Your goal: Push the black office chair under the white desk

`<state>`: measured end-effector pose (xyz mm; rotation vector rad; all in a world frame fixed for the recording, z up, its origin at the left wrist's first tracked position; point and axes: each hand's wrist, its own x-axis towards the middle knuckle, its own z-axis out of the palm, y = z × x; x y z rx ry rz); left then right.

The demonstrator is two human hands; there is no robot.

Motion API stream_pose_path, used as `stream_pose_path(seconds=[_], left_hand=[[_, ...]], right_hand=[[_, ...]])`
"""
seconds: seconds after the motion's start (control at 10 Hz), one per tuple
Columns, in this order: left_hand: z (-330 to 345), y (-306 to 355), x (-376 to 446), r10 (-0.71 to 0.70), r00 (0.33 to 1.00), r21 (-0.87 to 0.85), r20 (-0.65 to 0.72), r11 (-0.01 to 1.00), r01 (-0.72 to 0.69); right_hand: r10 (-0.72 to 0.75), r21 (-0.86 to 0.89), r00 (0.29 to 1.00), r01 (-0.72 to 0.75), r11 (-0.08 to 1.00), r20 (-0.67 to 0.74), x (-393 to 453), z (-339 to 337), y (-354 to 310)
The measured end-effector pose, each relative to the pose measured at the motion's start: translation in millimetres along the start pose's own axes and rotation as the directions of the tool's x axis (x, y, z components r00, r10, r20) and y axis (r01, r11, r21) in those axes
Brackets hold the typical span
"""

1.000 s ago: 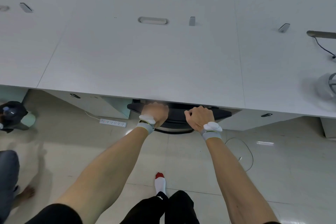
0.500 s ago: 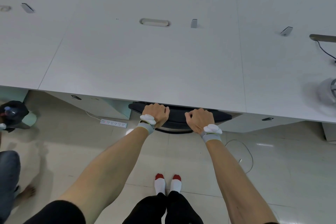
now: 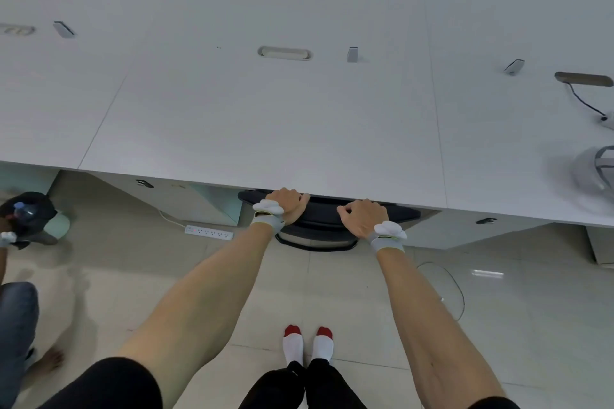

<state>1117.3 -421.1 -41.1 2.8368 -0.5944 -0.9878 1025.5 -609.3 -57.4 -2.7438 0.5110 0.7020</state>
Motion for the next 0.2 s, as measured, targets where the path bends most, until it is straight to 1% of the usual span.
stream_pose_path(seconds=[0.1, 0.2], left_hand=[[-13.3, -3.7, -3.6, 0.008, 1.0, -0.19, 0.011, 0.982, -0.006], [-26.1, -9.7, -9.4, -0.067, 0.996, -0.434, -0.053, 0.9, 0.037]], right_hand=[[0.042, 0.135, 0.993, -0.057, 0.989, 0.114, 2.2, -12.8, 0.1], [0.087, 0.355, 0.985, -0.136, 0.925, 0.15, 1.5, -35.1, 0.8]])
